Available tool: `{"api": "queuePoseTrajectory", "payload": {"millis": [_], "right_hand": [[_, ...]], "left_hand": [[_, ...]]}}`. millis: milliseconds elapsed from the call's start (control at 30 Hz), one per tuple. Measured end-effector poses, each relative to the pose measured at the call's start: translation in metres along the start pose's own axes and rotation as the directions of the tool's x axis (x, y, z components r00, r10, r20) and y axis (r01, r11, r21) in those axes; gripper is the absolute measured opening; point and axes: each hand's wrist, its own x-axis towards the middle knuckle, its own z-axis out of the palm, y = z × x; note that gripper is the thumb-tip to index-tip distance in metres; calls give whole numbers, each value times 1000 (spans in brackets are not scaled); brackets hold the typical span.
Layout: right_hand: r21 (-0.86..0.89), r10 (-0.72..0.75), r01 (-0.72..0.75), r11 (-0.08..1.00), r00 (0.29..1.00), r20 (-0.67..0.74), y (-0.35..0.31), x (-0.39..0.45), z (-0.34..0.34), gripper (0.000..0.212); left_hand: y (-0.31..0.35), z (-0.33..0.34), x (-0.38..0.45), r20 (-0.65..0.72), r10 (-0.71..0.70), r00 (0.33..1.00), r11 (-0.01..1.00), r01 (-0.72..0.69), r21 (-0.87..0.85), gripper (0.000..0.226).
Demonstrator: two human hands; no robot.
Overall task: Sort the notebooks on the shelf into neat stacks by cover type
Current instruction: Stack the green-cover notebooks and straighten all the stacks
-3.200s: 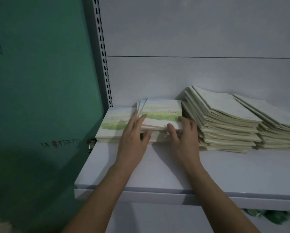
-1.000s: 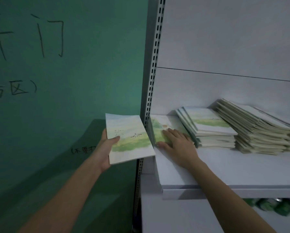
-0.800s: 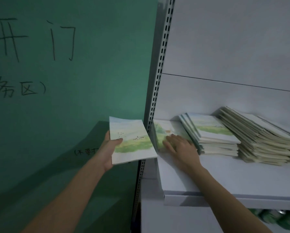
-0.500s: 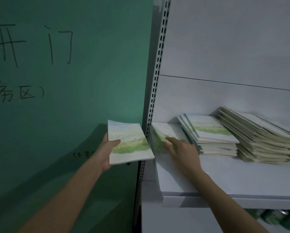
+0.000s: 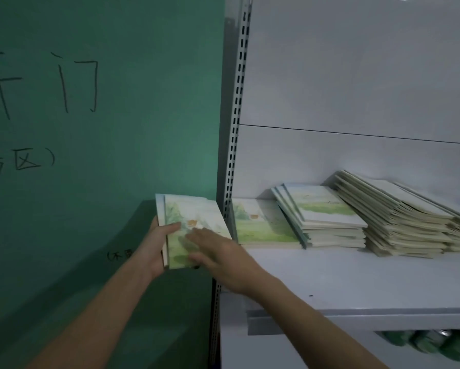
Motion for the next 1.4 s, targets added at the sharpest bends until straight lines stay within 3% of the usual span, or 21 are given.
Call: {"api": "queuePoseTrajectory", "payload": {"millis": [133, 200, 267, 467, 567, 633, 733, 833, 900, 967, 1033, 1167, 1267, 1333, 1400], "right_hand": [[-112, 207, -233, 966, 956, -206, 42, -9, -28, 54], [-233, 316, -343, 910, 937, -148, 65, -18, -31, 65], [-301, 348, -361, 882, 932, -98, 80, -26, -27, 71], [-301, 322, -362, 882, 931, -174, 82, -28, -23, 68], [-107, 363, -399, 911, 897, -252, 78, -30, -29, 55], [111, 439, -427, 897, 835, -333, 65, -29, -37, 53], [261, 464, -383, 886, 735, -495, 35, -23, -42, 58], [204, 316, -251, 946, 852, -417, -5, -21, -30, 56], [-1, 138, -146, 989, 942, -307, -23, -25, -12, 53], [-169, 34, -78, 983, 967, -252, -28, -28, 6, 61], [-179, 21, -63, 982, 973, -229, -29, -30, 9, 62], [-21, 74, -79, 997, 981, -179, -33, -30, -11, 51], [117, 289, -265, 957, 884, -368, -26, -30, -34, 48], [372, 466, -335, 866, 813, -350, -20, -33, -53, 47], [677, 533, -288, 678, 826, -182, -16, -38, -69, 35]], "left_hand": [[7, -13, 1, -60, 22, 998, 997, -27, -70, 40], [9, -13, 1, -66, 34, 997, 994, -41, -106, 39], [10, -11, 0, -60, 37, 998, 991, -44, -125, 35], [0, -11, -4, -63, 21, 998, 996, -26, -83, 35], [-5, -12, -10, -58, 7, 998, 996, -11, -84, 34], [-6, -11, -15, -48, 5, 999, 996, -9, -88, 33], [-6, -6, -20, -38, 8, 999, 998, -11, -64, 32], [-7, 7, -28, -11, 45, 999, 999, -45, -21, 31], [-9, 15, -33, 9, 65, 998, 997, -64, -51, 28], [-10, 18, -39, 13, 64, 998, 995, -63, -73, 28], [-9, 17, -44, 26, 59, 998, 995, -56, -78, 34], [-2, 11, -51, 23, 82, 996, 995, -81, -53, 35], [6, 15, -50, 13, 104, 994, 991, -103, -89, 38], [13, 24, -51, 18, 108, 994, 986, -105, -126, 38], [17, 38, -52, 41, 95, 995, 988, -89, -129, 38]]}}
